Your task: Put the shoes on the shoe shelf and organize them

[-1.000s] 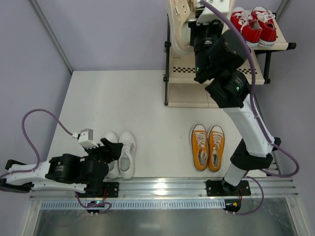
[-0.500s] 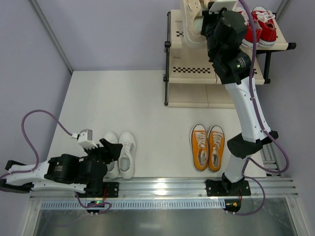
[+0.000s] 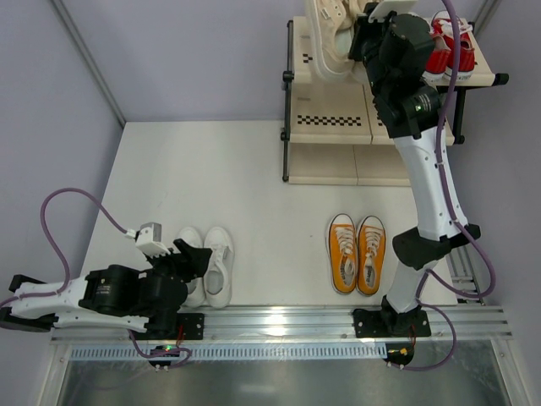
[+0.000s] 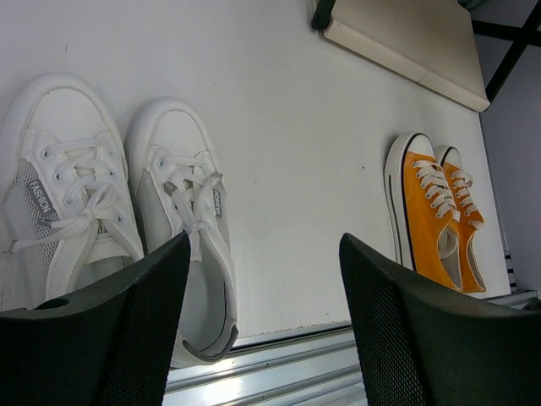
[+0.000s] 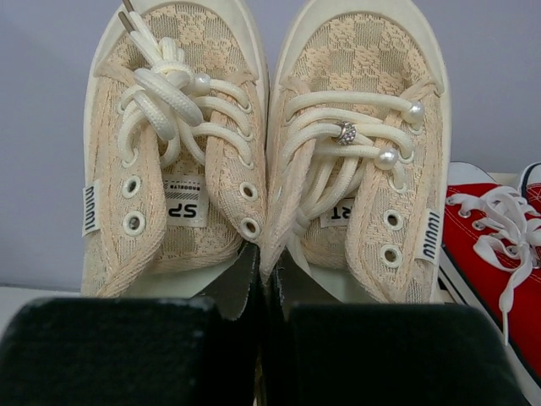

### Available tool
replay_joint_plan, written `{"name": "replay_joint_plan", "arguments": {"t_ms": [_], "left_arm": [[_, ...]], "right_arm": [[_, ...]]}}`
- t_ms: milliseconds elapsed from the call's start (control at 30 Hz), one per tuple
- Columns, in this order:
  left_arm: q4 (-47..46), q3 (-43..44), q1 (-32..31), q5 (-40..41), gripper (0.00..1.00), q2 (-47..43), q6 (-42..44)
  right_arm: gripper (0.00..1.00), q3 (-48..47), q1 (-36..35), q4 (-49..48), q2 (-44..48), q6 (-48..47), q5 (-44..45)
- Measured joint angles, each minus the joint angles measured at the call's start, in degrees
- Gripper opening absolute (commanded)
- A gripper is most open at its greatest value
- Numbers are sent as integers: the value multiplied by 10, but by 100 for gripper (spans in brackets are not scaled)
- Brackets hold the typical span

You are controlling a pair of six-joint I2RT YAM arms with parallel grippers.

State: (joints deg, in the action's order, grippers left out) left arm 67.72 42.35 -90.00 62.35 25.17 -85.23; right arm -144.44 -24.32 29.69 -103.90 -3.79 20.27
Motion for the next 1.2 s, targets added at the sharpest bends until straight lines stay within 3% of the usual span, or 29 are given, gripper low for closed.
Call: {"name": "replay_joint_plan", "arguments": {"t_ms": [567, 600, 667, 800, 1200], "left_arm": [[16, 0, 0, -1, 69, -2, -14], [17, 0, 0, -1, 69, -2, -14], [17, 0, 0, -2, 69, -2, -15], [18, 0, 0, -5, 69, -2, -16], [23, 0, 0, -8, 69, -8, -19]], "right_arm": [[4, 7, 30, -7, -42, 31, -35], [5, 7, 31, -8, -42, 31, -37], [21, 7, 32, -8, -42, 35, -38], [30, 7, 34, -33, -42, 40, -42], [42, 8, 36, -102, -38, 41, -46]]}}
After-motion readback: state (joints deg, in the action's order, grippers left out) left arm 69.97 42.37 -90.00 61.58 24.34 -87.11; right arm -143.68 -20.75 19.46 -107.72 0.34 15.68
